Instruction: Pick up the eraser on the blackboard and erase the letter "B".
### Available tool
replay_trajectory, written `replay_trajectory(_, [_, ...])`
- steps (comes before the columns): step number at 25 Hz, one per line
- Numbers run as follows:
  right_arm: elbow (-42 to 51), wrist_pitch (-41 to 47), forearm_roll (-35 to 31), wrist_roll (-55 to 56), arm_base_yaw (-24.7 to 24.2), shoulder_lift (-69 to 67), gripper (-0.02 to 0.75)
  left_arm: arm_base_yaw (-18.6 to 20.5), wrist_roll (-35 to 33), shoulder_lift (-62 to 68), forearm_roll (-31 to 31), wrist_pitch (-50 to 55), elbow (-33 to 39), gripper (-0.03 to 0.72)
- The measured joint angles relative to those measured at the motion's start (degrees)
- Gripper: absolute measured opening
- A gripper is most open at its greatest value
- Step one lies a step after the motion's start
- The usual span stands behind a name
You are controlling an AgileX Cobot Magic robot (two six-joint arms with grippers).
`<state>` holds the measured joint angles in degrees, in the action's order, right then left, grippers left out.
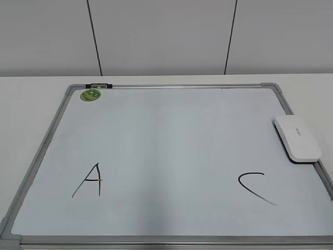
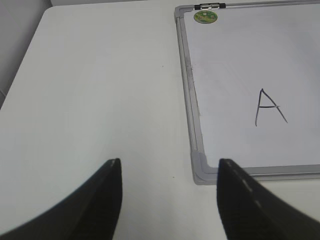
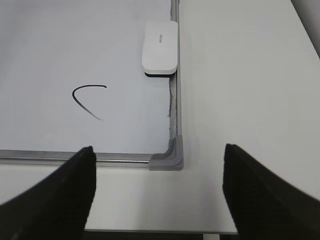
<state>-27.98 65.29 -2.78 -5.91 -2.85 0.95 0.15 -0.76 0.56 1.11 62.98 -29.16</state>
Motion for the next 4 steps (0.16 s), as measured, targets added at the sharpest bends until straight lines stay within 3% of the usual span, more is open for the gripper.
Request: replay_trajectory(4, [0.0, 0.0, 0.0, 0.0, 0.0, 0.0, 0.587, 0.0, 0.1, 0.0, 0.0, 0.0, 0.0, 0.44])
